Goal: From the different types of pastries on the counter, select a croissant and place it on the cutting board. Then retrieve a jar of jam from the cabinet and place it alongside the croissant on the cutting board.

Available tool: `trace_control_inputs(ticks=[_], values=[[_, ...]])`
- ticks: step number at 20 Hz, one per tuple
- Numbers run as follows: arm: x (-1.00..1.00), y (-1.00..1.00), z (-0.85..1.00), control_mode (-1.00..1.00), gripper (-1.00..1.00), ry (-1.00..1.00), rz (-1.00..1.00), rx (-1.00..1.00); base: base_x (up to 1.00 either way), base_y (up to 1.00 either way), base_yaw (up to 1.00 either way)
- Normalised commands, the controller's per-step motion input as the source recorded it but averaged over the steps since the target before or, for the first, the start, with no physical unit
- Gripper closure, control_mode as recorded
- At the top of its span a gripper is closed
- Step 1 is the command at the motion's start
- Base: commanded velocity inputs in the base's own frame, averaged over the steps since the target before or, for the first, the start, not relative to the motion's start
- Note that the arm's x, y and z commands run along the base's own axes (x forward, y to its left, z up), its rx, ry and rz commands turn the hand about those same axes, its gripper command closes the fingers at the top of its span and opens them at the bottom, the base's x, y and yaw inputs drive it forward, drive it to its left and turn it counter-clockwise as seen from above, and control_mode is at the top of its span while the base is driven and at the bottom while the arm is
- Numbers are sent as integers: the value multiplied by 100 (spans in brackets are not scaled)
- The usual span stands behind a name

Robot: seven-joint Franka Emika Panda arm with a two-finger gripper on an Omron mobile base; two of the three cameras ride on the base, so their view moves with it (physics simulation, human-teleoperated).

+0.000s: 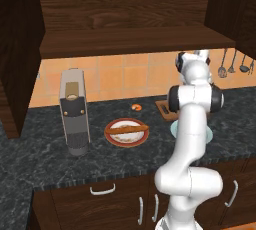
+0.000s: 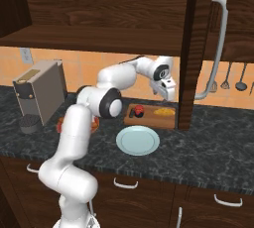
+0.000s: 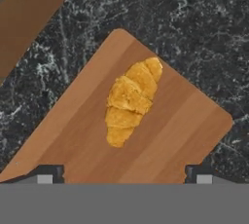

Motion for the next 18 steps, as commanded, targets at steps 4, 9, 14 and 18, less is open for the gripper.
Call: trace_control_inputs(ticks=[4,9,14,18], values=[[-100,4,-15,-100,-100,0,-3,10,0,0,0],[-100,11,21,-100,-100,-3,-3,6,0,0,0],[-100,70,5,-100,-100,-13,-5,0,0,0,0],[-100,90,0,-100,-100,-25,-5,-1,0,0,0]])
